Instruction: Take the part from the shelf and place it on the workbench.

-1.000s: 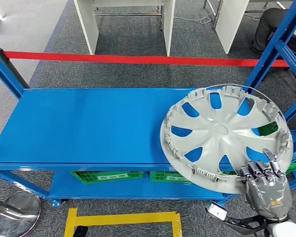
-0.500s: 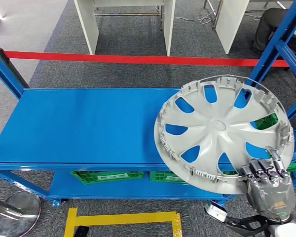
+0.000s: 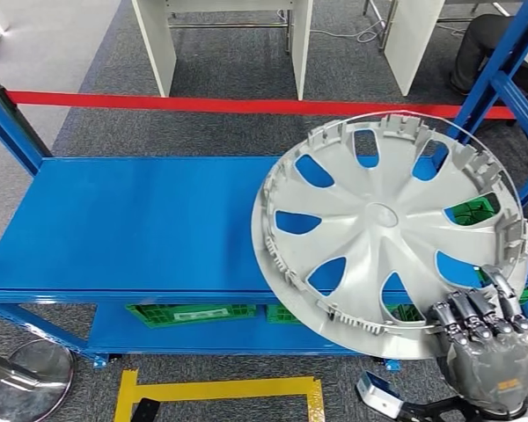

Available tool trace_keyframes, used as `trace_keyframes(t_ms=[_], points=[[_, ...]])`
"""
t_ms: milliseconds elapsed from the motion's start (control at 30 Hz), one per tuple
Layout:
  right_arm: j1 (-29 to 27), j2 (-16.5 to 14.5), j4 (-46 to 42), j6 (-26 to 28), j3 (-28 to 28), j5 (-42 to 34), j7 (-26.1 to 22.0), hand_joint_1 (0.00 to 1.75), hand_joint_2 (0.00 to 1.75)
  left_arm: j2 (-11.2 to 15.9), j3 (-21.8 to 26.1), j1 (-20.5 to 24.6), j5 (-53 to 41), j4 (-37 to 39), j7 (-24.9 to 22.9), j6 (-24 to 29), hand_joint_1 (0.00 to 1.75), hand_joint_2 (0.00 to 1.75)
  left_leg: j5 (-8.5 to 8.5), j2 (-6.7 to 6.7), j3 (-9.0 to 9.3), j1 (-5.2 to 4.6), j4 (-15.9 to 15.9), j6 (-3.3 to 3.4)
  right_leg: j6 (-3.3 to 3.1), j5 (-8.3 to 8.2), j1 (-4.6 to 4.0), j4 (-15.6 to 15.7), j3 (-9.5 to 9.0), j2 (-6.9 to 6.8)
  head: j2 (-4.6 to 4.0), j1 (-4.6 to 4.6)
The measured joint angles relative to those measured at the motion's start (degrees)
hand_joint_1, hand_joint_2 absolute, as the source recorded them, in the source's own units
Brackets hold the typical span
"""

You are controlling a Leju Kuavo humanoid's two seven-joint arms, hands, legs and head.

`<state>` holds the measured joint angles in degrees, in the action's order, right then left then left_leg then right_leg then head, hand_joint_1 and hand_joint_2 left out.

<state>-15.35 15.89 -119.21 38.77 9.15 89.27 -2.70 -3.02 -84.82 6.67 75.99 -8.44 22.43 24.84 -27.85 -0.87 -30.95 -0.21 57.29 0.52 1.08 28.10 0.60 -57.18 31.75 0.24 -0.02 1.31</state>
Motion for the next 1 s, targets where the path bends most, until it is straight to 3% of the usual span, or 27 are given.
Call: trace_keyframes(t_ms=[167,433,600,700,767,867,900,933,967,1000], points=[[0.2,-0.2,-1.2,0.0,2.3,-3.7,-1.6,1.75,1.75,0.0,0.0,0.0,0.7,0.0,-0.7,-0.7,0.00,1.75,0.00,0.00,0.00,0.00,0.0,0.00,0.00,0.00,0.00,0.0,0.00,0.00,0.00,-0.02],[-0.9,-5.1,-0.5,0.0,1.9,-18.0,-17.9,1.75,1.75,0.1,0.0,-0.1,2.3,0.0,-0.6,-3.1,0.00,1.75,-0.08,0.00,0.00,-0.21,0.1,0.12,0.03,-0.01,0.18,0.0,0.00,-0.02,0.00,0.01],[-1.4,-7.0,0.1,0.0,1.4,-19.7,-19.6,1.75,1.75,0.3,0.0,-0.1,2.3,0.0,-0.7,-3.5,0.00,1.75,-0.24,0.01,-0.09,-0.49,0.4,0.47,0.45,-0.05,0.46,0.0,-0.04,-0.02,0.00,0.02],[-1.7,-7.5,0.2,0.0,1.3,-20.6,-20.2,1.75,1.75,0.4,0.0,-0.1,2.4,0.0,-1.3,-3.7,0.00,1.75,0.32,-0.05,-0.09,-0.46,0.1,1.15,1.09,-0.19,0.59,0.1,0.05,0.02,0.00,0.02],[-1.8,-7.6,0.3,0.0,1.3,-21.0,-20.5,1.75,1.75,0.5,0.0,0.0,2.4,0.0,-1.8,-3.8,0.00,1.75,1.04,-0.21,-0.07,-0.18,-0.7,1.80,1.34,1.78,0.57,-2.0,1.10,0.01,0.00,-0.09],[-1.9,-7.7,0.7,0.0,1.3,-21.2,-20.6,1.75,1.75,0.5,0.0,0.0,2.3,0.0,-2.2,-4.0,0.00,1.75,1.47,-0.35,-0.57,-0.11,-0.9,2.16,1.65,7.64,0.64,-12.5,5.31,-0.04,0.00,-0.22],[-2.0,-7.7,0.8,0.0,1.3,-21.2,-20.5,1.75,1.75,0.5,0.0,-0.1,2.2,0.0,-2.2,-4.0,0.00,1.75,1.54,-0.38,-0.75,-0.12,-0.8,2.15,1.79,8.49,0.68,-15.3,6.31,-0.05,0.00,-0.22],[-2.1,-7.7,1.0,0.0,1.3,-21.1,-20.4,1.75,1.75,0.5,0.0,-0.1,2.2,0.0,-2.2,-4.1,0.00,1.75,1.60,-0.40,-0.89,-0.08,-0.7,2.09,1.91,8.11,0.75,-15.9,6.28,-0.08,0.00,-0.23],[-2.2,-7.7,1.2,0.0,1.3,-21.1,-20.3,1.75,1.75,0.5,0.0,-0.1,2.2,0.0,-2.2,-4.2,0.00,1.75,1.63,-0.40,-1.00,-0.01,-0.5,2.00,2.03,6.66,0.87,-14.2,5.11,-0.14,0.00,-0.23],[-2.3,-7.7,1.4,0.0,1.3,-21.0,-20.2,1.75,1.75,0.5,0.0,-0.1,2.1,0.0,-2.2,-4.2,0.00,1.75,1.60,-0.40,-1.09,0.08,-0.3,1.83,2.17,4.69,1.05,-10.5,2.98,-0.28,0.00,-0.24]])
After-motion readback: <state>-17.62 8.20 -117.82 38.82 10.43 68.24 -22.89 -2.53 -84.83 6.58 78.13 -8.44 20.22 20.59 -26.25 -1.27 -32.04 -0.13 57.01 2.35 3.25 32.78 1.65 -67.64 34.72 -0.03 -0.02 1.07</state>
